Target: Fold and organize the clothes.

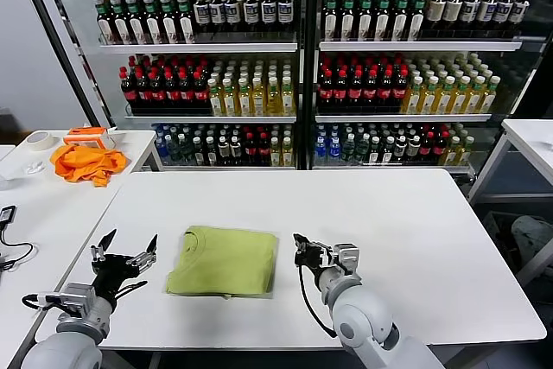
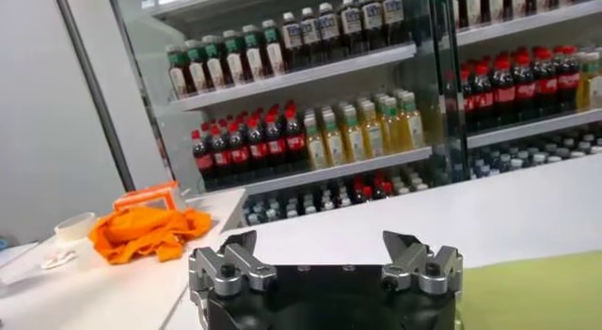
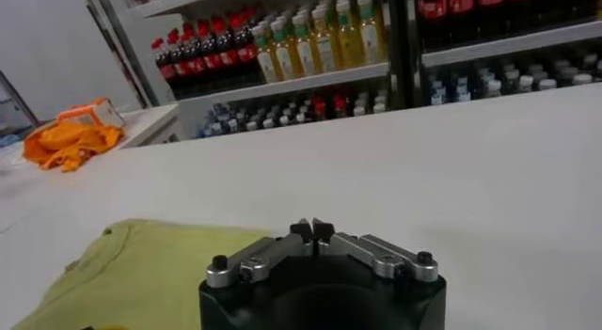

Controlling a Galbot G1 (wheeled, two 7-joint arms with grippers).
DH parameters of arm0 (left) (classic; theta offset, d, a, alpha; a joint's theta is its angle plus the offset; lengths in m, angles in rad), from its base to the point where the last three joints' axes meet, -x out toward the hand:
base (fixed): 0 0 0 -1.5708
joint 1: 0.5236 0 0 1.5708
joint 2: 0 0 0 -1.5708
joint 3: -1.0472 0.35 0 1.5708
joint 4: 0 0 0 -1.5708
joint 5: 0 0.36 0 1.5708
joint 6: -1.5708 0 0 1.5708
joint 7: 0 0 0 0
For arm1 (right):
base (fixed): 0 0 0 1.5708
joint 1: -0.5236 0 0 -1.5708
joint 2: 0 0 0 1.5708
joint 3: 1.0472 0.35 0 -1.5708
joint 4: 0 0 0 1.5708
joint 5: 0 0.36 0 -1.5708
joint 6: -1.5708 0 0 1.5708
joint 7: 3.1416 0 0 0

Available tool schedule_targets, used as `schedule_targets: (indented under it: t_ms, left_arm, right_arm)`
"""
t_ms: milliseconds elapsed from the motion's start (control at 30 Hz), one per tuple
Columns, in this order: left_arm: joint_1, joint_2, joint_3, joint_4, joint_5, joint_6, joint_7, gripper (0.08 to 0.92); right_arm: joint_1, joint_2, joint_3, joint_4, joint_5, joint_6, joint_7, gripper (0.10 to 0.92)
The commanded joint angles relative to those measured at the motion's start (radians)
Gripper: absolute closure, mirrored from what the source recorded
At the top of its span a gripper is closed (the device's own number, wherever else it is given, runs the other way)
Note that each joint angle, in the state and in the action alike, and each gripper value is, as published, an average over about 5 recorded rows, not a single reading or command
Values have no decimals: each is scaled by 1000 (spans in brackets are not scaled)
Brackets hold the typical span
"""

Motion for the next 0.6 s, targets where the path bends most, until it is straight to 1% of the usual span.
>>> schedule_targets:
  t_ms: [33, 200, 467, 600]
  left_arm:
    - [2, -7, 22, -1, 19, -1, 2, 177]
    - [9, 2, 3, 4, 18, 0, 2, 177]
    - [2, -3, 12, 19, 20, -3, 3, 177]
    - [0, 3, 6, 30, 20, -6, 3, 177]
  right_arm:
    - [-14, 41, -19, -40, 16, -7, -17, 876]
    - [17, 69, -56, -75, 21, -7, -7, 742]
    - [59, 106, -101, -159, 59, -9, 30, 509]
    - [59, 113, -116, -172, 72, -8, 41, 396]
